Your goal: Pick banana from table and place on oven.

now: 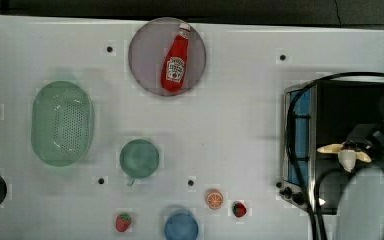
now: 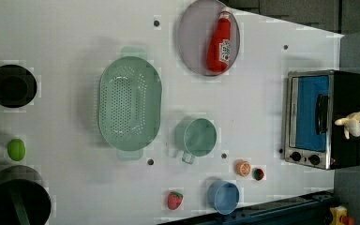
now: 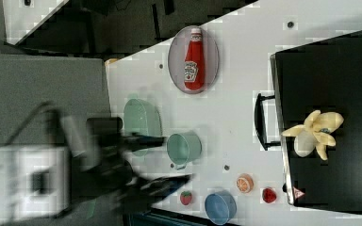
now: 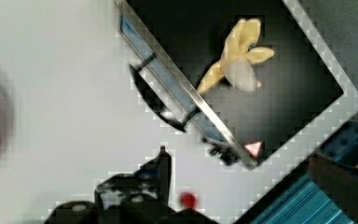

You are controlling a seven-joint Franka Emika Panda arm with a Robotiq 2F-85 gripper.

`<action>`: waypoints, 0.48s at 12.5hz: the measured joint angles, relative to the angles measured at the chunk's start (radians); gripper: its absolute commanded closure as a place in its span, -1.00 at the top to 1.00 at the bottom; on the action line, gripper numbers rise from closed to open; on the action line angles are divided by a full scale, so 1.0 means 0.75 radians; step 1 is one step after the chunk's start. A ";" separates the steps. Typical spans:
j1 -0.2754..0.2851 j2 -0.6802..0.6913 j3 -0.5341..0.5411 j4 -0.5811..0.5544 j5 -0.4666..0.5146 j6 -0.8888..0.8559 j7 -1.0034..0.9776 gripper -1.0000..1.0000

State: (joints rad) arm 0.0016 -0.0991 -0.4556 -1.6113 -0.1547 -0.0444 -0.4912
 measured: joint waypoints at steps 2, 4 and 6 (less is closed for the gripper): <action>-0.007 -0.091 0.121 0.031 0.009 -0.069 0.222 1.00; 0.017 -0.112 0.245 0.022 0.051 -0.072 0.451 1.00; 0.085 -0.068 0.335 0.020 0.080 -0.064 0.632 1.00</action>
